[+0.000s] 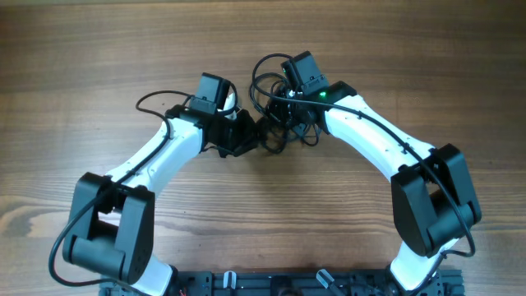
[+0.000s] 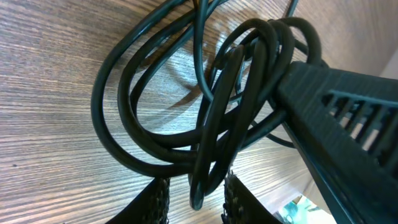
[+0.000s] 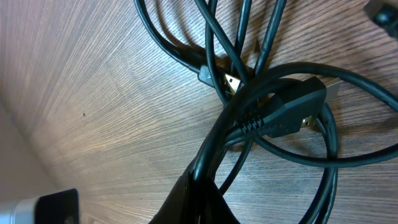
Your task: Untangle cables
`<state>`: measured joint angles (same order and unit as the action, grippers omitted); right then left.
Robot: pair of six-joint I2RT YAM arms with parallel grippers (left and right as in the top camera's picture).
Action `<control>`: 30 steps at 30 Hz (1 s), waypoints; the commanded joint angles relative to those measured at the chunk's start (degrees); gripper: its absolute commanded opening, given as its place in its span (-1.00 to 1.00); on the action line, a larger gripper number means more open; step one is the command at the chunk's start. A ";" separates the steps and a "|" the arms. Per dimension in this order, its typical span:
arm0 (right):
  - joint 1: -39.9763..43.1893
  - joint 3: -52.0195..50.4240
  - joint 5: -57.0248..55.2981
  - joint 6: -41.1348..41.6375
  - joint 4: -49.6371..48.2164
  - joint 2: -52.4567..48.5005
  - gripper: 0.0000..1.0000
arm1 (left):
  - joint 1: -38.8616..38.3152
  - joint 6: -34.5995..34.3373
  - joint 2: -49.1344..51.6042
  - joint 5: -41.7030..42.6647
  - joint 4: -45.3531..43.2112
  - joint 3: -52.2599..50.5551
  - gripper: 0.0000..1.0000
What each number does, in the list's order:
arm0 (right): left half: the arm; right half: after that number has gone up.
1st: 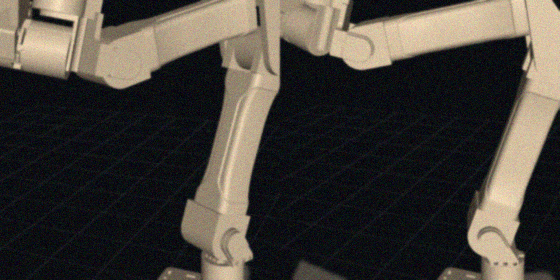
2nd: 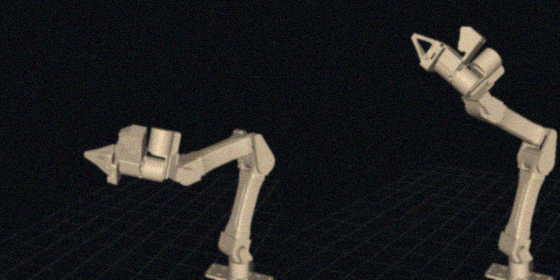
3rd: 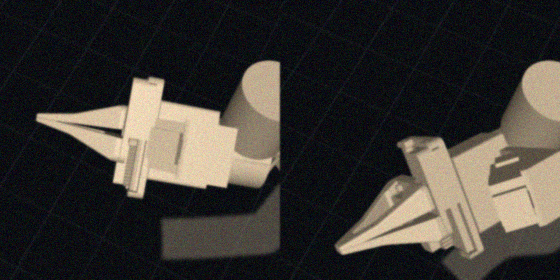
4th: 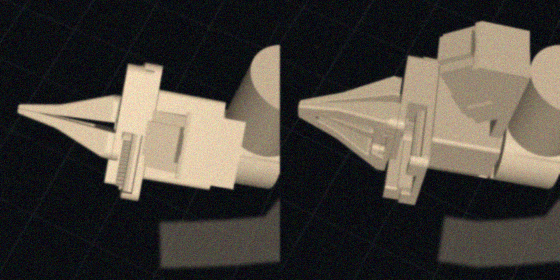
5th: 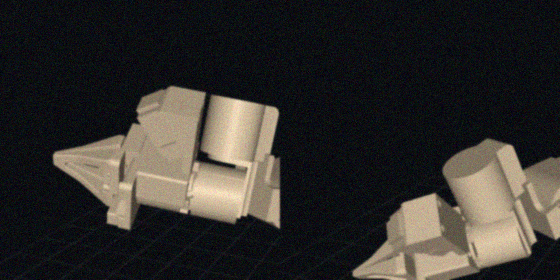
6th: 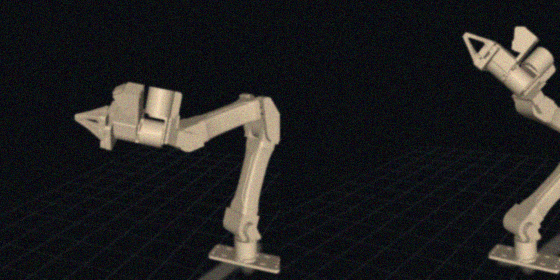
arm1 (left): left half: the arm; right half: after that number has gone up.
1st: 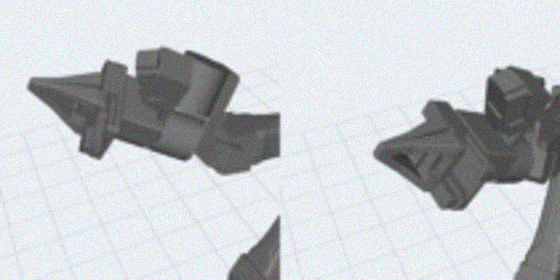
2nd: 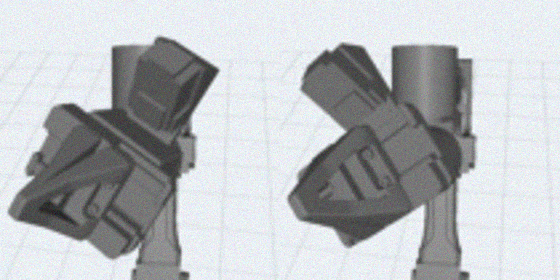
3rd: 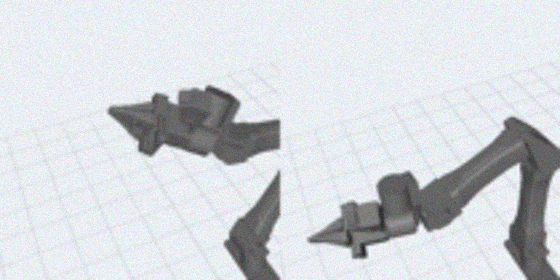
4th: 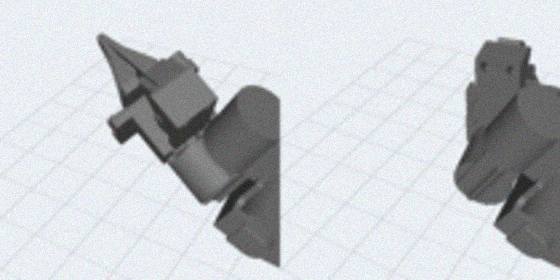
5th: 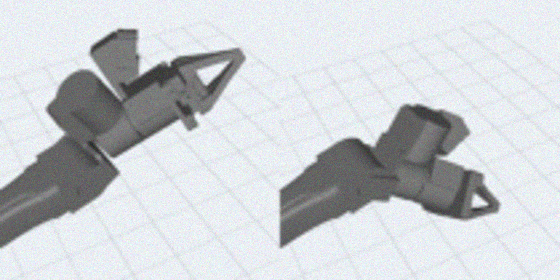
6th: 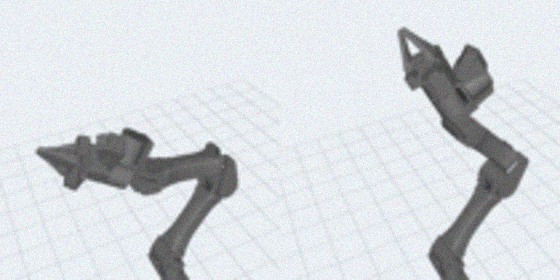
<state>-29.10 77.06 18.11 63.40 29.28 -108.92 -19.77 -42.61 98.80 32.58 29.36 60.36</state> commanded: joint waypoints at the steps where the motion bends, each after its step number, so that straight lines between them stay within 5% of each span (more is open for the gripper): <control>1: -0.02 -0.70 -1.60 -0.42 0.11 1.40 -0.91 | -1.88 -1.60 1.53 -2.78 -0.33 0.17 -0.40; 5: -0.04 -0.70 -1.60 -0.37 0.11 1.40 -0.91 | -2.62 -3.08 1.53 -6.29 -0.44 0.17 -0.40; 12: -0.02 -0.70 -1.62 -0.44 0.20 1.40 -0.91 | -2.62 -3.08 1.53 -9.75 -1.18 0.17 -0.91; 23: -0.02 -0.70 -1.66 -5.09 1.42 1.40 -0.91 | -2.56 1.70 0.28 -6.29 -2.01 0.17 -0.92; 30: -0.02 -0.70 -4.92 -6.40 3.39 1.40 -0.92 | -2.01 7.10 -9.79 -5.16 -2.03 0.17 -0.92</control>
<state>-29.12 77.06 17.15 58.81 31.73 -108.92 -22.39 -39.99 96.66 26.44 27.88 60.31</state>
